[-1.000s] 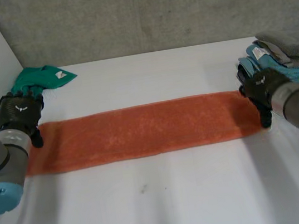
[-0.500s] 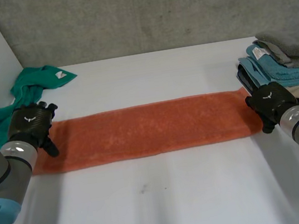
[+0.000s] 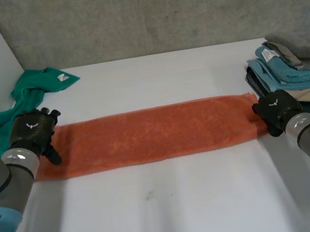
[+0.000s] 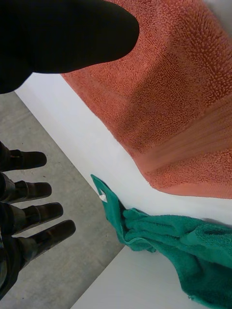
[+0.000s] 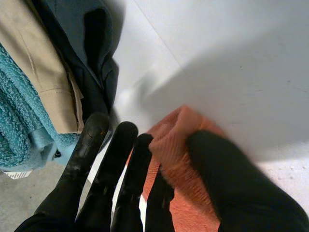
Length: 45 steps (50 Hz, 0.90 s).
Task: Fold the laundry.
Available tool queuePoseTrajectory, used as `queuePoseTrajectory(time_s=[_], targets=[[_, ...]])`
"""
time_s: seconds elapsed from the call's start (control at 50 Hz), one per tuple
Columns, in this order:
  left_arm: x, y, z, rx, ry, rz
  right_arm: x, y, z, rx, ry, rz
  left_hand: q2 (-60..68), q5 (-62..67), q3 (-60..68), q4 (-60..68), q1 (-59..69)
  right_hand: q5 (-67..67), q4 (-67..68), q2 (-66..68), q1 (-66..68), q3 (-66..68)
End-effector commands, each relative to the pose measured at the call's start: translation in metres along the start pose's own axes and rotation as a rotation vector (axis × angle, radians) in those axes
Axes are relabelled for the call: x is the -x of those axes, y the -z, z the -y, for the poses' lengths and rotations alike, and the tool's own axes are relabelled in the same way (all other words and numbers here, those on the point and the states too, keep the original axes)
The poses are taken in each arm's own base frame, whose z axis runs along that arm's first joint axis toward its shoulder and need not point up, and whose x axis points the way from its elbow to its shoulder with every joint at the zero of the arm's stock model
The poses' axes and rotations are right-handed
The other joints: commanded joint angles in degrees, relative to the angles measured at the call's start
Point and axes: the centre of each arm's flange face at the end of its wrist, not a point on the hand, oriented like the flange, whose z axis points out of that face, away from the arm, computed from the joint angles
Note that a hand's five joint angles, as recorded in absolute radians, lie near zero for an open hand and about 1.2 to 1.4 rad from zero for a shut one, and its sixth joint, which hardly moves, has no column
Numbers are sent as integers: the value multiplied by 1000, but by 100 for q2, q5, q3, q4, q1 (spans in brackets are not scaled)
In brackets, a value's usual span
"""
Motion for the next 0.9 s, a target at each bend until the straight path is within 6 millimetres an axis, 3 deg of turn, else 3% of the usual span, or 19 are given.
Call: queuePoseTrajectory(time_s=[0.02, 0.14, 0.34, 0.5, 0.64, 0.76, 0.82, 0.84, 0.9], targets=[[1, 0, 0, 0, -1, 2, -1, 0, -1, 10, -2, -3, -71, -184, -118, -75, -10, 1739, 1597, 1552, 2711, 1621], [2, 0, 0, 0, 0, 7, 3, 10, -8, 56, -13, 22, -71, -184, -118, -75, -10, 1739, 1597, 1552, 2711, 1621], [4, 3, 2, -3, 0, 14, -30, 40, -26, 139, -67, -18, -88, -201, -135, -92, -27, 1739, 1597, 1552, 2711, 1621], [4, 4, 3, -7, 0, 14, -92, 59, -63, 206, -53, -129, -105, -218, -152, -108, -43, 1739, 1597, 1552, 2711, 1621], [4, 8, 5, -13, 0, 14, -131, 72, -79, 277, 13, -210, -121, -234, -169, -125, -60, 1739, 1597, 1552, 2711, 1621], [5, 10, 8, -22, -1, 17, -154, 79, -60, 249, 57, -265, -122, -234, -169, -125, -60, 1739, 1597, 1552, 2711, 1621], [6, 10, 9, -25, -1, 19, -147, 78, -31, 177, 90, -250, -122, -234, -169, -125, -60, 1739, 1597, 1552, 2711, 1621], [6, 10, 9, -25, 1, 19, -135, 75, -7, 110, 115, -227, -122, -234, -169, -125, -60, 1739, 1597, 1552, 2711, 1621], [7, 11, 11, -30, -1, 23, -116, 74, 29, 6, 132, -193, -122, -234, -169, -125, -60, 1739, 1597, 1552, 2711, 1621]])
